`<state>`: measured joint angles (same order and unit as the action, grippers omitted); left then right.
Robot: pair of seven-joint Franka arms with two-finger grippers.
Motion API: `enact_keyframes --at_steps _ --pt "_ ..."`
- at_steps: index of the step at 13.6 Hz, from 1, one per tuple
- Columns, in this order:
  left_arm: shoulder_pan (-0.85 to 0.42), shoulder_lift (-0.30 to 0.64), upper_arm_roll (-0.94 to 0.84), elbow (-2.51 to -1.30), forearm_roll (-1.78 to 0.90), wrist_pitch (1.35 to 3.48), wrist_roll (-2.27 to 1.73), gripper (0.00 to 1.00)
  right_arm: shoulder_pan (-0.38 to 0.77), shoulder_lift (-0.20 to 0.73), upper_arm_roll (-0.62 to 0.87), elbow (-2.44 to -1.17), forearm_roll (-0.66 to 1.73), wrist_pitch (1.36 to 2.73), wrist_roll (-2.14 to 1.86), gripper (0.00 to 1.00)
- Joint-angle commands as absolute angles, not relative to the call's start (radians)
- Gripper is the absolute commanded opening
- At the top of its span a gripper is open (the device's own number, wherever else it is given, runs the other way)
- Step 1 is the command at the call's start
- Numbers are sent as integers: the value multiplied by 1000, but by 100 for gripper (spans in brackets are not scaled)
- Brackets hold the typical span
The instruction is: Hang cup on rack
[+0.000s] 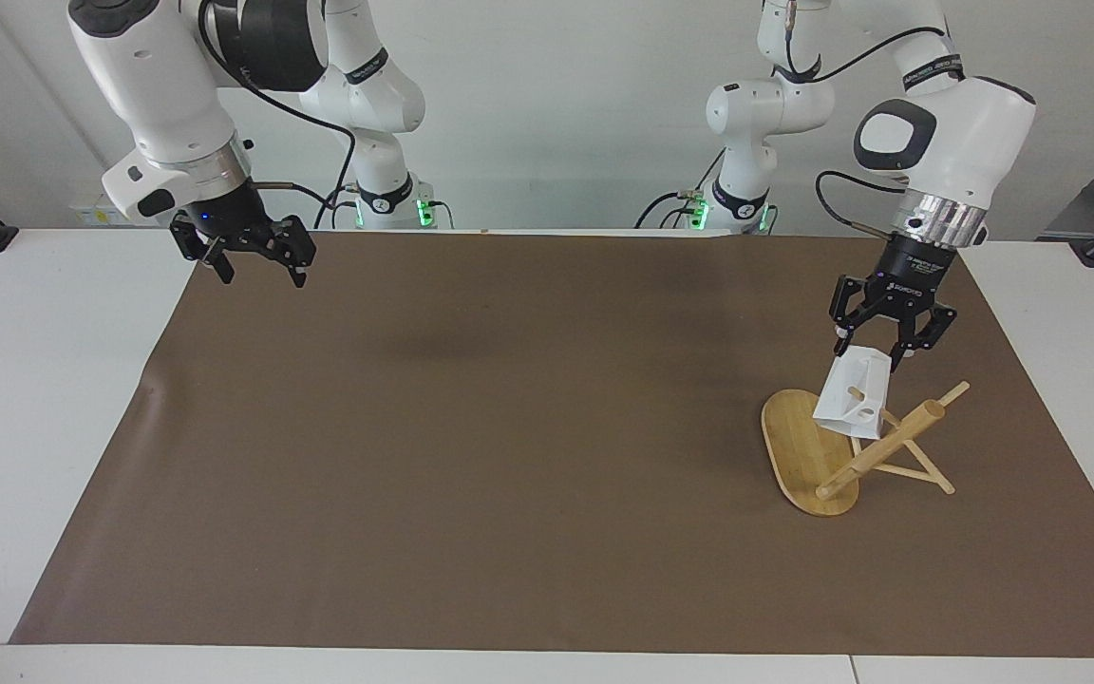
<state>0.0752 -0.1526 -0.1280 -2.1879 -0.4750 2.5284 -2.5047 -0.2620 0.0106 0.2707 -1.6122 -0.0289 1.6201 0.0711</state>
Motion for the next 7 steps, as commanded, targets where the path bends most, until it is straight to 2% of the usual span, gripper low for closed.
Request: enact_keyframes --at_steps 1,7 --pt "74 -130 -133 -2197 -479 2576 -2540 0 -275 20 276 -1585 -25 1595 66 100" --pt "74 -130 -133 -2195 -479 2574 -2551 0 -273 14 259 -1585 -21 1585 -14 100"
